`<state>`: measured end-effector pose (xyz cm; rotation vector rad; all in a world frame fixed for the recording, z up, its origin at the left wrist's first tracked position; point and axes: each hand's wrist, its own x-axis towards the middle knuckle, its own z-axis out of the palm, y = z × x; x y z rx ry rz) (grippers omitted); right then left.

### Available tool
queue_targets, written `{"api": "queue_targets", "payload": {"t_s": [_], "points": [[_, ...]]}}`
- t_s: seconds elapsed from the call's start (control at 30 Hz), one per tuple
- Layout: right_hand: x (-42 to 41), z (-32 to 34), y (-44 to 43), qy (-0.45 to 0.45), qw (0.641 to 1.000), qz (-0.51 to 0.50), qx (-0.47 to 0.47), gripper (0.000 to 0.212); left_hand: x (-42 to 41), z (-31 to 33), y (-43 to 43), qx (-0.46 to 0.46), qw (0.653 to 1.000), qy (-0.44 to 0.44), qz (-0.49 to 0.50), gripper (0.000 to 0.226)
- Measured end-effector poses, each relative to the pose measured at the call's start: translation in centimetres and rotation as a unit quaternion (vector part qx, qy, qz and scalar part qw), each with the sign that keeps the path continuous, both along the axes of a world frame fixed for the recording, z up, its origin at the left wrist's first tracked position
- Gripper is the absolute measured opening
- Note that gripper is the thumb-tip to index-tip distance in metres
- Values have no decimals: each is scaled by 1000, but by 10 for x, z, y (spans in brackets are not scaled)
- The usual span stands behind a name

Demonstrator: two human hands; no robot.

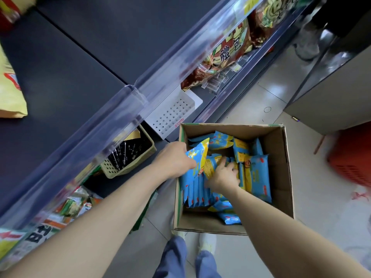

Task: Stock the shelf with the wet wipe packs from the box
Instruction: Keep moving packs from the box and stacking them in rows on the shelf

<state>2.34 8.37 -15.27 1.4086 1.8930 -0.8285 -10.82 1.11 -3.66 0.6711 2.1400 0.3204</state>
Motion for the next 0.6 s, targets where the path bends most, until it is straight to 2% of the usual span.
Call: {"api": "queue_targets", "payload": {"t_s": [0.1,0.17,0.23,0.3,0.33,0.4,0.47,0.6], "points": [[1,12,16,90,985,-134,-58,83,0,6,-2,13,1000,5,23,34],[4,35,29,177,945,-239,-136,43,1,17,-1,25,999,7,32,34],[11,62,42,225,886,-323,-244,9,2,33,3,42,998,13,36,29],[20,89,52,272,818,-376,-341,7,3,54,7,72,996,10,49,22],[24,103,57,292,797,-382,-366,16,4,66,9,91,994,5,59,20],[30,132,65,323,779,-369,-391,35,5,92,12,124,990,10,66,19],[32,166,70,356,766,-354,-401,41,7,120,14,155,986,27,62,20],[33,235,79,393,763,-317,-402,31,9,180,12,248,964,31,96,30]]}}
